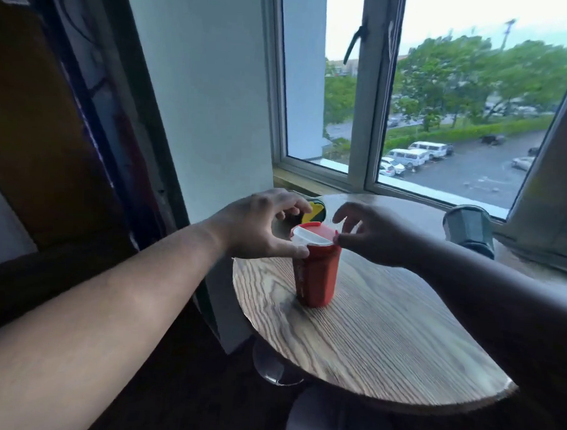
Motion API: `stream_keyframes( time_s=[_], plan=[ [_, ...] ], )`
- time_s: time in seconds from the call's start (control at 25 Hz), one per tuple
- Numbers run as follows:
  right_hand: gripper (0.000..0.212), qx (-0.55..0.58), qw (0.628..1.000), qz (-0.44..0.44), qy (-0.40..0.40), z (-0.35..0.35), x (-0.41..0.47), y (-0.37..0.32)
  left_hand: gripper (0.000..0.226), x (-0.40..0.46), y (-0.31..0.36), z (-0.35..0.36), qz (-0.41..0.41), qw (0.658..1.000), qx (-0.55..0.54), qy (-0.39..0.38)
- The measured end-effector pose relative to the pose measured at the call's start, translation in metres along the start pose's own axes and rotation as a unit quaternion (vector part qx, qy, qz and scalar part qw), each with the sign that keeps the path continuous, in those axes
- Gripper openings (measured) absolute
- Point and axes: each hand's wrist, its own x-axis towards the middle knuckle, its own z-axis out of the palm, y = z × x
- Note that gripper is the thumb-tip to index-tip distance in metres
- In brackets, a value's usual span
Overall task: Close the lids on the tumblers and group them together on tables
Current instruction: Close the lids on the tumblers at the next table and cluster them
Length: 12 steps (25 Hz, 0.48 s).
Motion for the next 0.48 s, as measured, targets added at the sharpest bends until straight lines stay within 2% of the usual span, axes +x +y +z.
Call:
stream_keyframes(
  time_s=[0.12, 0.2, 0.32, 0.48],
  plan=[
    [0.056, 0.127, 0.987, 0.07, -0.064, 0.012, 0.002, 0.012, 0.093, 0.022, -0.017, 0.014, 0.027, 0.994, -0.041, -0.093],
    [0.075, 0.157, 0.978, 0.094, -0.104, 0.017, 0.002, 0.02, 0.099, 0.033, -0.026, 0.027, 0.035, 0.989, -0.073, -0.125],
    [0.07, 0.179, 0.972, 0.095, -0.115, 0.025, 0.004, 0.032, 0.099, 0.042, -0.032, 0.045, 0.047, 0.99, -0.088, -0.096],
    [0.06, 0.27, 0.954, 0.084, -0.096, 0.019, 0.013, 0.054, 0.097, 0.058, -0.017, 0.059, 0.045, 0.995, -0.084, -0.022]
  ],
)
